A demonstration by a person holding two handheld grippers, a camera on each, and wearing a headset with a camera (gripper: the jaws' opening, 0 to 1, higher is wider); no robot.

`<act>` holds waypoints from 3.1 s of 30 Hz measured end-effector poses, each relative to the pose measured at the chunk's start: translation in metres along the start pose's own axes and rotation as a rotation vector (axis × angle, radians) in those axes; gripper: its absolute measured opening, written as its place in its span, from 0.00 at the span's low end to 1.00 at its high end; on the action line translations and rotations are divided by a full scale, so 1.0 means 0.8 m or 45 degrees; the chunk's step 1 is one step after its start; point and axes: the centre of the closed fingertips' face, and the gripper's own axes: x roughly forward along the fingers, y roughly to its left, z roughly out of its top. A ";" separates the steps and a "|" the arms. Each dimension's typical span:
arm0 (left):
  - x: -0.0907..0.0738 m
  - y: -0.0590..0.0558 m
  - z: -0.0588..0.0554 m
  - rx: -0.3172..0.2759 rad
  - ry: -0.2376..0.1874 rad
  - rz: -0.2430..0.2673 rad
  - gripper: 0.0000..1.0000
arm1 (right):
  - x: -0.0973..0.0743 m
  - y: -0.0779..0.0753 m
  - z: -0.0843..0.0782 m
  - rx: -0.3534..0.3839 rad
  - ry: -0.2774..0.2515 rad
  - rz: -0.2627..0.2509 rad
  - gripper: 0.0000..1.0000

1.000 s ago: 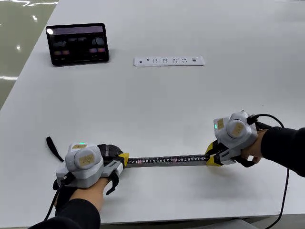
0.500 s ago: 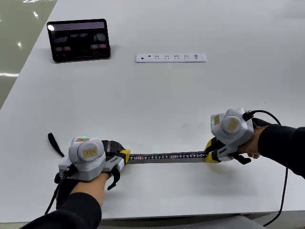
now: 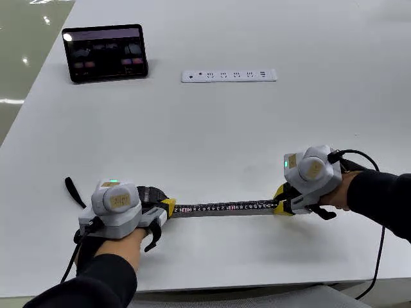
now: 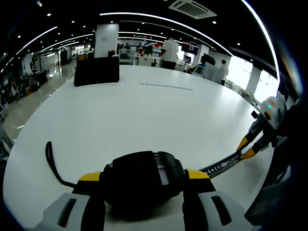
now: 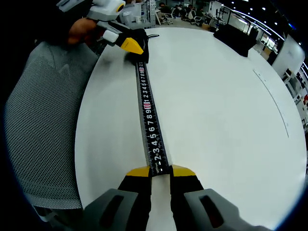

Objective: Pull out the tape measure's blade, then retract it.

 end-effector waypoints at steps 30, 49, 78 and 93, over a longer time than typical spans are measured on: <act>0.002 0.001 -0.001 -0.021 0.023 -0.041 0.60 | 0.007 -0.003 0.014 -0.007 -0.031 0.023 0.10; 0.002 0.002 0.000 -0.026 0.028 -0.049 0.60 | 0.013 0.001 0.025 0.003 -0.038 0.033 0.10; 0.001 0.001 -0.001 -0.033 0.034 -0.067 0.60 | 0.021 0.008 0.041 0.018 -0.063 0.040 0.11; 0.002 0.001 -0.001 -0.040 0.036 -0.072 0.61 | 0.026 0.011 0.054 0.037 -0.083 0.046 0.11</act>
